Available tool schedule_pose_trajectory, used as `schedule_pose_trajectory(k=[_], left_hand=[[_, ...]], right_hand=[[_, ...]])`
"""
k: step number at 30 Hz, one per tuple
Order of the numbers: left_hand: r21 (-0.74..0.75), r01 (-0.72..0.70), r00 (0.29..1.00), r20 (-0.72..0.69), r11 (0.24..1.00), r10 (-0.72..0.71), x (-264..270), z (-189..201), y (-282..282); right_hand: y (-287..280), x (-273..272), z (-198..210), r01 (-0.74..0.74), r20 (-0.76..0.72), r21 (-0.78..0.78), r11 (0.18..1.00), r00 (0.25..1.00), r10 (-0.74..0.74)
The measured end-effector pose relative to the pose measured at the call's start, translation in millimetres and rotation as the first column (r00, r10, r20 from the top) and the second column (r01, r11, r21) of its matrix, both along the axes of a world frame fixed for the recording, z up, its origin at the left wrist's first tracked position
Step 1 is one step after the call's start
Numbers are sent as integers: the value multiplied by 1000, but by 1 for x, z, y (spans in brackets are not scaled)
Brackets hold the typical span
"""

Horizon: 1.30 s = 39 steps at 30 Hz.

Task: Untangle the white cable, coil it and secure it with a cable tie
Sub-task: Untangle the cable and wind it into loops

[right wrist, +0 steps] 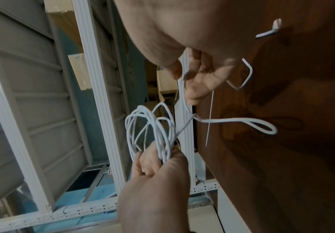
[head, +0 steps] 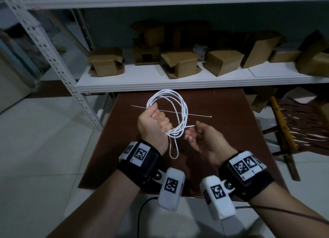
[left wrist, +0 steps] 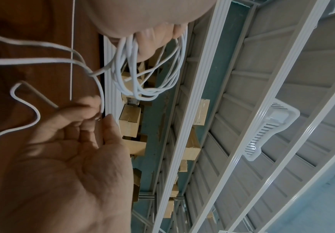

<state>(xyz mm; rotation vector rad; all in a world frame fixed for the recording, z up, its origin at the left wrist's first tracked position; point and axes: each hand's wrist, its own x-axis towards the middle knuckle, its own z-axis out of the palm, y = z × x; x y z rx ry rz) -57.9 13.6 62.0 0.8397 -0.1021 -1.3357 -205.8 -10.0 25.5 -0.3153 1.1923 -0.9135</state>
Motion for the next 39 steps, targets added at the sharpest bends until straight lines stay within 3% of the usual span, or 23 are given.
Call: schedule_pose_trajectory(k=[6, 9, 16, 21, 25, 34, 39], left_hand=[[-5, -6, 1000, -20, 1000, 6, -1, 0, -1], [2, -6, 1000, -25, 1000, 6, -2, -1, -1], [24, -2, 999, -38, 1000, 3, -1, 2, -3], [74, 25, 1000, -13, 997, -24, -3, -4, -2], [83, 43, 999, -16, 996, -42, -1, -4, -3], [124, 66, 998, 15, 990, -68, 0, -5, -4], [175, 96, 994, 41, 980, -105, 0, -6, -5]], right_hand=[[11, 5, 12, -383, -81, 58, 922, 918, 387], [12, 7, 14, -475, 24, -15, 880, 879, 475], [13, 4, 14, -140, 374, -185, 973, 906, 201], [9, -6, 22, -88, 507, -278, 957, 832, 224], [8, -6, 20, -55, 455, -323, 945, 866, 206], [-8, -11, 15, 136, 333, -321, 937, 943, -23], [-9, -12, 11, 216, 308, -279, 936, 943, -126]])
